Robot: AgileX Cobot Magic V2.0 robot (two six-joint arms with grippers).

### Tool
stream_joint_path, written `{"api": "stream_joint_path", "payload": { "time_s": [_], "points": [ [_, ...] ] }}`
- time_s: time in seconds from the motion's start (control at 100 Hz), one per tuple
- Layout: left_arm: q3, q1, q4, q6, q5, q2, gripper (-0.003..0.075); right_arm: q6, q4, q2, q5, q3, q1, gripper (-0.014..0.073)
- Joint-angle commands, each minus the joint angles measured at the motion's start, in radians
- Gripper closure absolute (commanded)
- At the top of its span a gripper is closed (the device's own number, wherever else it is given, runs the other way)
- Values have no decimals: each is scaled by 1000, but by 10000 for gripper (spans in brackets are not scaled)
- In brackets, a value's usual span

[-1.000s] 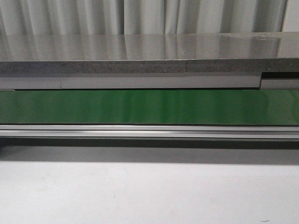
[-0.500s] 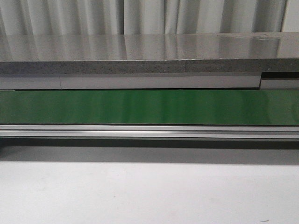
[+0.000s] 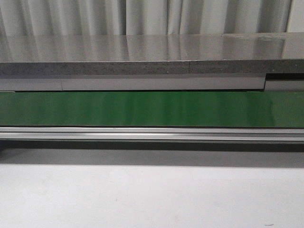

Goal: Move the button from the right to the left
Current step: 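Move the right gripper down over the yellow push button in the green tray, then close the right gripper on the yellow button and lift it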

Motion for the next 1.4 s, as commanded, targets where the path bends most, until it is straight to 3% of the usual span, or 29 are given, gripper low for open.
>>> {"api": "stream_joint_path", "payload": {
  "time_s": [0.0, 0.08, 0.25, 0.32, 0.55, 1.14, 1.39],
  "points": [
    [45, 1, -1, 0, -80, -26, 741, -100, -20, 43, -27, -52, -69, 591],
    [45, 1, -1, 0, -80, -26, 741, -153, -12, 84, -22, -64, -125, 470],
    [45, 1, -1, 0, -80, -26, 741, -153, -6, 164, -44, -76, -231, 56],
    [45, 1, -1, 0, -80, -26, 741, -153, -6, 197, -59, -79, -270, -27],
    [45, 1, -1, 0, -80, -26, 741, -153, 12, 326, -62, -141, -347, -17],
    [45, 1, -1, 0, -80, -26, 741, -153, 50, 823, -105, -451, -345, -17],
    [45, 1, -1, 0, -80, -26, 741, -153, 150, 1025, -84, -575, -345, -17]
  ]
}}
